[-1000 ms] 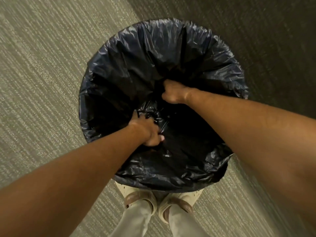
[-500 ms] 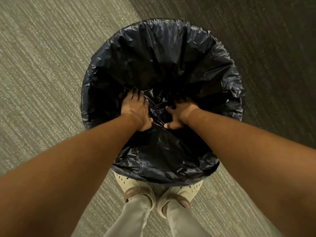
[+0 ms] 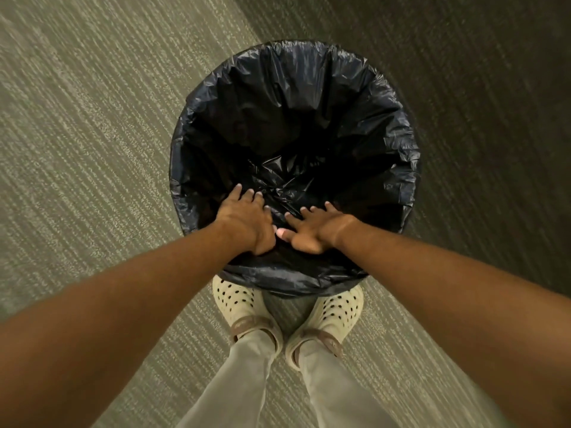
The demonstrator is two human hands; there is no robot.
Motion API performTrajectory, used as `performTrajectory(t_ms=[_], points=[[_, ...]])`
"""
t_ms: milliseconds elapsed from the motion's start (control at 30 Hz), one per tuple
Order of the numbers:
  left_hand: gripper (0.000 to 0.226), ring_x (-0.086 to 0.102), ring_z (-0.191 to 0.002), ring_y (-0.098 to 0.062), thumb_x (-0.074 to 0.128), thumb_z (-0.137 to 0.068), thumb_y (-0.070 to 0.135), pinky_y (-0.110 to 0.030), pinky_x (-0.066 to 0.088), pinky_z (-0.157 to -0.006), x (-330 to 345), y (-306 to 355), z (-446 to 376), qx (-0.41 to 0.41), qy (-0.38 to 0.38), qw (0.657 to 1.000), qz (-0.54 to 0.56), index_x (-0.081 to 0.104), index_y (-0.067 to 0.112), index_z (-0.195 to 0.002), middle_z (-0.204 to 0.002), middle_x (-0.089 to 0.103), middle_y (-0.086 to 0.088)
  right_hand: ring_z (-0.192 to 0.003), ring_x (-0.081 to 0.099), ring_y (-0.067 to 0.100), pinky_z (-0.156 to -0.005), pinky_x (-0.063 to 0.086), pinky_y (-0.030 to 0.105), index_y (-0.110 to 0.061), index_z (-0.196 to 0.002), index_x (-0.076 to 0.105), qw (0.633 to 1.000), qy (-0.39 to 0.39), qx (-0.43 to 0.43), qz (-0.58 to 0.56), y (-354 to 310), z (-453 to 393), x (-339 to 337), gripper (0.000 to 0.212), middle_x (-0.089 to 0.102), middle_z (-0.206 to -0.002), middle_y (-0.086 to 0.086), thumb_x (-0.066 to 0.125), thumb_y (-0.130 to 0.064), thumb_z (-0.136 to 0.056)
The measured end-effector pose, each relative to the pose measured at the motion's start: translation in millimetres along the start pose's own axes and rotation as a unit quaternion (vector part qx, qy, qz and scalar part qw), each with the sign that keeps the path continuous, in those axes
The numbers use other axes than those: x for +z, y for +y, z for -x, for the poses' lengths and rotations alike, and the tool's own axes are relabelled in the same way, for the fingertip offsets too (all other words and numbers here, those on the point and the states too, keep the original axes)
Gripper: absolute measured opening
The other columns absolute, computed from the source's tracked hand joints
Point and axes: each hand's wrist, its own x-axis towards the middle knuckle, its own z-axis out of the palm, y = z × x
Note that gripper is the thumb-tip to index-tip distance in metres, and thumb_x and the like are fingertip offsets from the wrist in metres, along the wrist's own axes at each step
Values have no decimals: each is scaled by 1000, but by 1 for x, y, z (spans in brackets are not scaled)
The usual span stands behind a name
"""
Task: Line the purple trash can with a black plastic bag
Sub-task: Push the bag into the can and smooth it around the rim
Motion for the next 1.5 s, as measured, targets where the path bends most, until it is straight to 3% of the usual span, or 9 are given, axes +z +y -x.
performTrajectory(t_ms=[267,367,533,700,767,900,1300,1400,1500], points=[[51,31,-143,-29,33,-98,42,-44,17,-120,1,-3,72,20,166,985,40,47,17,-140,-157,30,-16,-145,30,31,-122,7,50,-23,-153,31,991,127,-30,-9,-12,68,17,64,32,-157,15,20,-57,-99],[35,48,-119,-30,57,-86,31,-44,38,-104,16,8,101,-48,346,919,183,63,11,-114,-132,50,-17,-121,51,28,-108,33,43,-18,-132,57,942,333,-2,-48,-22,94,28,45,59,-128,10,47,-40,-95],[24,48,-86,-16,70,-84,17,-27,41,-76,45,58,144,-174,410,702,555,54,14,-101,-101,46,-4,-88,56,16,-79,45,31,-20,-100,69,752,541,84,-368,-49,139,63,17,62,-92,-2,60,-13,-87],[28,59,-79,-12,63,-91,4,-21,51,-70,41,78,141,-269,221,325,879,45,15,-108,-91,53,-1,-74,64,7,-67,52,18,-27,-92,55,434,397,229,-776,-71,140,79,22,64,-86,-1,72,-12,-86],[31,60,-86,-12,57,-91,-7,-23,54,-76,35,78,137,-265,195,263,907,43,12,-112,-98,53,-5,-85,66,14,-79,55,27,-27,-92,51,330,340,230,-850,-76,133,77,28,64,-94,4,74,-12,-85],[43,61,-102,-22,47,-90,-18,-34,55,-93,33,72,135,-253,156,225,928,44,8,-124,-110,54,-13,-97,66,21,-87,54,30,-13,-113,49,237,294,207,-903,-73,127,72,36,64,-107,11,67,3,-87],[64,57,-119,-36,22,-81,-25,-41,51,-97,35,46,100,-230,24,56,971,54,0,-130,-131,56,-25,-109,63,39,-96,52,52,6,-122,52,198,248,140,-938,-53,107,50,57,65,-117,24,45,20,-67],[55,57,-113,-33,23,-82,-26,-39,49,-96,41,44,98,-214,7,87,973,57,-3,-119,-130,55,-23,-103,66,39,-83,57,48,4,-116,55,197,242,142,-939,-48,107,51,50,66,-111,24,48,19,-68],[39,60,-98,-20,37,-89,-17,-31,55,-81,51,33,104,-263,17,213,941,57,1,-117,-125,57,-20,-88,63,22,-77,52,36,-9,-87,59,247,246,116,-930,-43,122,57,22,66,-90,8,52,1,-69]])
